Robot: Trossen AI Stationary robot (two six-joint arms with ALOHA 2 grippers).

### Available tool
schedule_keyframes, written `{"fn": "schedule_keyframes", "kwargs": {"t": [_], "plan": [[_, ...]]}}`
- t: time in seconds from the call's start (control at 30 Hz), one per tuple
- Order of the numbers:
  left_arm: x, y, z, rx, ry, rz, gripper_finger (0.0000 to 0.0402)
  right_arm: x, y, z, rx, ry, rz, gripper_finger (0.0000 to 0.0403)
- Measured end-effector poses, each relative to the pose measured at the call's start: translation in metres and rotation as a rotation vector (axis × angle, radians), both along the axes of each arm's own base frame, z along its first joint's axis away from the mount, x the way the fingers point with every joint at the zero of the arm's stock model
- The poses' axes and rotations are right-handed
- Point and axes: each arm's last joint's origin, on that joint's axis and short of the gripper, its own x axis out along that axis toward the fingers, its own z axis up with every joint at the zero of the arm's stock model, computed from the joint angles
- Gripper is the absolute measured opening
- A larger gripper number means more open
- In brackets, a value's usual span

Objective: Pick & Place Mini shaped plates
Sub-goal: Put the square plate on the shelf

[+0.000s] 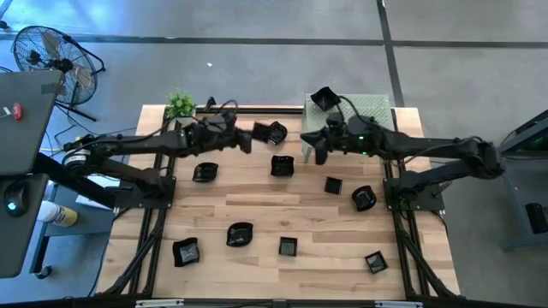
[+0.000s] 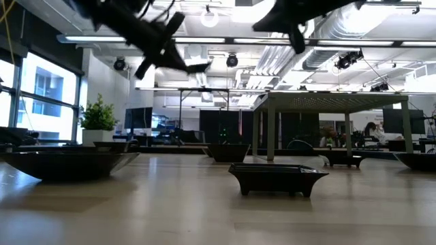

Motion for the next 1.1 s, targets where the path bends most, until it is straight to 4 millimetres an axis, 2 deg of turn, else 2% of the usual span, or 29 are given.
{"fn": "schedule_keyframes", "kwargs": {"t": [0.17,0.37,0.6,0.87,1.1], "plan": [[0.009,0.005,0.031,0.149,-0.053,0.021,0.0001,0.017,-0.008,-0.009,0.021,-0.048,-0.097,0.004],[0.011,0.005,0.045,0.243,-0.089,0.023,0.0,0.017,-0.016,-0.002,-0.006,-0.126,-0.181,0.0074],[0.012,0.005,0.052,0.294,-0.148,0.009,0.0,0.023,-0.024,0.01,-0.047,-0.205,-0.186,0.0079],[0.012,0.006,0.053,0.298,-0.154,0.018,0.0,0.054,-0.034,0.036,-0.078,-0.053,-0.191,0.0079],[0.012,0.006,0.053,0.31,-0.149,0.02,0.0,0.071,-0.037,0.039,-0.061,-0.012,-0.17,0.0079]]}}
